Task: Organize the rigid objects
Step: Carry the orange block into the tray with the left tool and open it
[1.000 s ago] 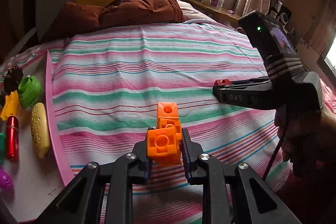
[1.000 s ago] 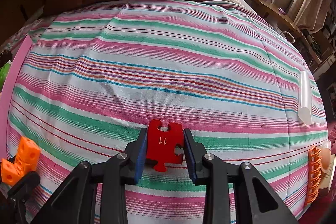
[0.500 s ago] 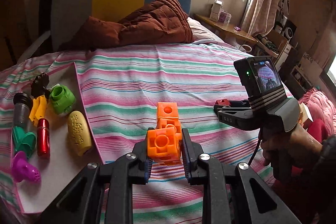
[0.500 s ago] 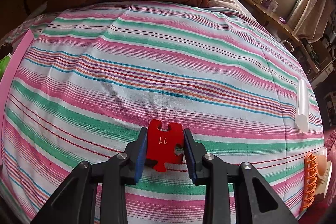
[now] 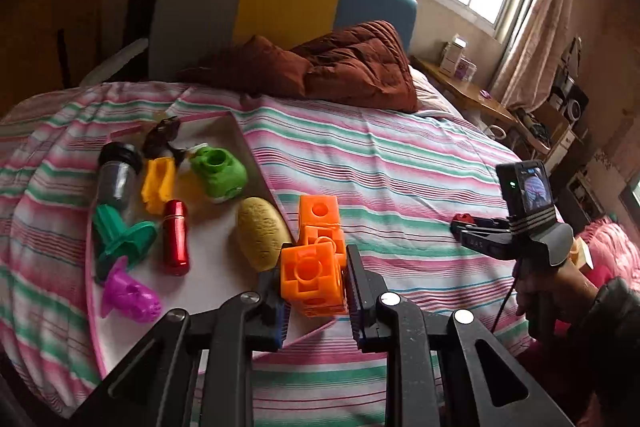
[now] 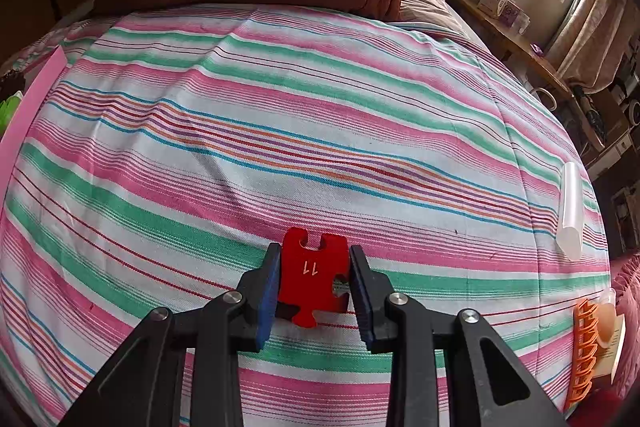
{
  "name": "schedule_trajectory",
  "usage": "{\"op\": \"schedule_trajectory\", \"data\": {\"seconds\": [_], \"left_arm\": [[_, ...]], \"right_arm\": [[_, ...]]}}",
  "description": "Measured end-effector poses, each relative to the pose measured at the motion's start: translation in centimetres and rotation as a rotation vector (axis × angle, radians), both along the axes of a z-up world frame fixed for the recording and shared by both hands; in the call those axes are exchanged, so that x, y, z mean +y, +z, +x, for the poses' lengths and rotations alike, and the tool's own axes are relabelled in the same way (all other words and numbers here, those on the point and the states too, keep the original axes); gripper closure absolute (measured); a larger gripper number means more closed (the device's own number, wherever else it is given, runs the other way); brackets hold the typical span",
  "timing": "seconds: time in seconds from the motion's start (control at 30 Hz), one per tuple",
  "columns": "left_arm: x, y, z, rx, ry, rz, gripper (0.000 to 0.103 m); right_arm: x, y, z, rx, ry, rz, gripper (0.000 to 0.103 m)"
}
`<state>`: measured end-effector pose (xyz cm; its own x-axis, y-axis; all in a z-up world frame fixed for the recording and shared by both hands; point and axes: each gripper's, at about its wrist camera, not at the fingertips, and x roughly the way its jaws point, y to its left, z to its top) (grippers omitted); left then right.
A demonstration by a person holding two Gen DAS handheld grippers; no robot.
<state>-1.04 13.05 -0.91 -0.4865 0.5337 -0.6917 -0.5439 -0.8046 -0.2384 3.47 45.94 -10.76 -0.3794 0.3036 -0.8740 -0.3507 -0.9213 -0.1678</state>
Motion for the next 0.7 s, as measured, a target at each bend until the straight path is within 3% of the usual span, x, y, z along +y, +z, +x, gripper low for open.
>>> {"op": "schedule_trajectory", "data": {"seconds": [0.2,0.3,0.4,0.5,0.7], "left_arm": [[-8.1,-1.2,-2.3,-0.040,0.157,0.009,0.079],[-10.0,-2.6,-2.6,-0.070,0.195,-0.007,0.079],[-9.4,-3.1,-2.5,-0.087,0.181,0.003,0.079],[-6.8,-3.0,-2.3,-0.052,0.114,-0.023,0.079],[-3.3,-5.0,-3.9,-0.096,0.019,-0.066,0.079]], "right_arm": [[0.0,0.1,-0.2,-0.006,0.001,0.006,0.071],[0.0,0.1,-0.3,-0.009,0.002,0.008,0.071],[0.0,0.2,-0.3,-0.010,-0.001,0.005,0.071],[0.1,0.2,-0.2,-0.010,0.000,0.005,0.071],[0.0,0.2,-0.2,-0.008,-0.005,0.001,0.071]]}}
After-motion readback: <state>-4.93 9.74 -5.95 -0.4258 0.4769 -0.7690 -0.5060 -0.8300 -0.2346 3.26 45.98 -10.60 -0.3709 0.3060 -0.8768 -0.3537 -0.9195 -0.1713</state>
